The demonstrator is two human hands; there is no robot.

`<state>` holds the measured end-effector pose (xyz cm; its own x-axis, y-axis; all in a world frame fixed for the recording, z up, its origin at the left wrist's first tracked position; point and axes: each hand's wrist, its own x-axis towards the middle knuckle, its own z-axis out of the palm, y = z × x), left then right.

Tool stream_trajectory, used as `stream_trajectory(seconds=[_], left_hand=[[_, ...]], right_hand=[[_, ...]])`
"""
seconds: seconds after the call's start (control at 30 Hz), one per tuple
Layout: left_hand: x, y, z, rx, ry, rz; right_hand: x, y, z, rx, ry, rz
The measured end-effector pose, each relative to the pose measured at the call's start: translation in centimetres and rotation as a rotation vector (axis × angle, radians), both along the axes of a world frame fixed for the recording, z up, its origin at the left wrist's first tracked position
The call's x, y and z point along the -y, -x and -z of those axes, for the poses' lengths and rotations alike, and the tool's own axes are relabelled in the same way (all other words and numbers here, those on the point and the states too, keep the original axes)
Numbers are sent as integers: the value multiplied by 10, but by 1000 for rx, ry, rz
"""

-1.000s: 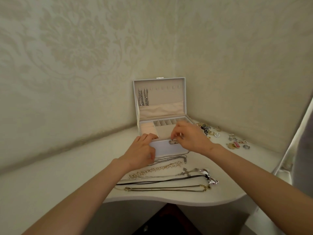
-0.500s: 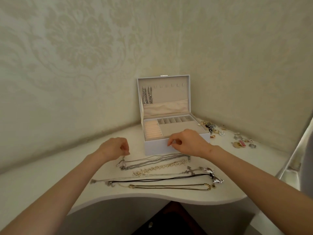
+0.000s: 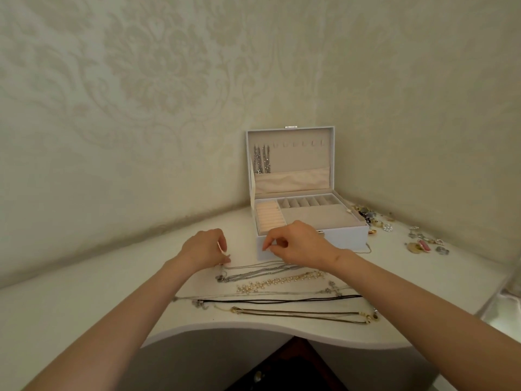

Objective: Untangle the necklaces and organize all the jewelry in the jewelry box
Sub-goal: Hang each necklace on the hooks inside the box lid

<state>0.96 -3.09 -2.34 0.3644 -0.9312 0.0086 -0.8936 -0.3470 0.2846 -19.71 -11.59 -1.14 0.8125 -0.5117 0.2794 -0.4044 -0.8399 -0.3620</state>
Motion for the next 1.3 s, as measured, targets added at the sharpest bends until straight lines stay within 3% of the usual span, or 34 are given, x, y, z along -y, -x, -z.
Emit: stream_trajectory(seconds=[0.1, 0.2, 0.3, 0.4, 0.57, 0.67, 1.1, 1.2, 1.3], left_hand=[[0, 5, -14, -124, 192, 34], [1, 19, -30, -379, 351, 133], [3, 34, -40, -698, 418, 223], [11, 41, -43, -852, 480, 256], [33, 42, -35, -696, 636, 164], [49, 42, -31, -588, 668, 115], [109, 59, -25, -285, 468, 208], [112, 56, -26, -286, 524, 235], [107, 57, -34, -523, 585, 274]], right_hand=[[-4, -6, 1, 148, -224, 3], [-4, -11, -1, 299, -470, 21], [-5, -15, -4, 389, -705, -15], [-4, -15, -7, 415, -832, -78], [8, -8, -15, 352, -605, 74], [19, -1, -28, 408, -615, 111], [59, 7, -84, 596, -674, 114], [67, 4, -88, 589, -671, 94], [73, -1, -88, 586, -664, 95]])
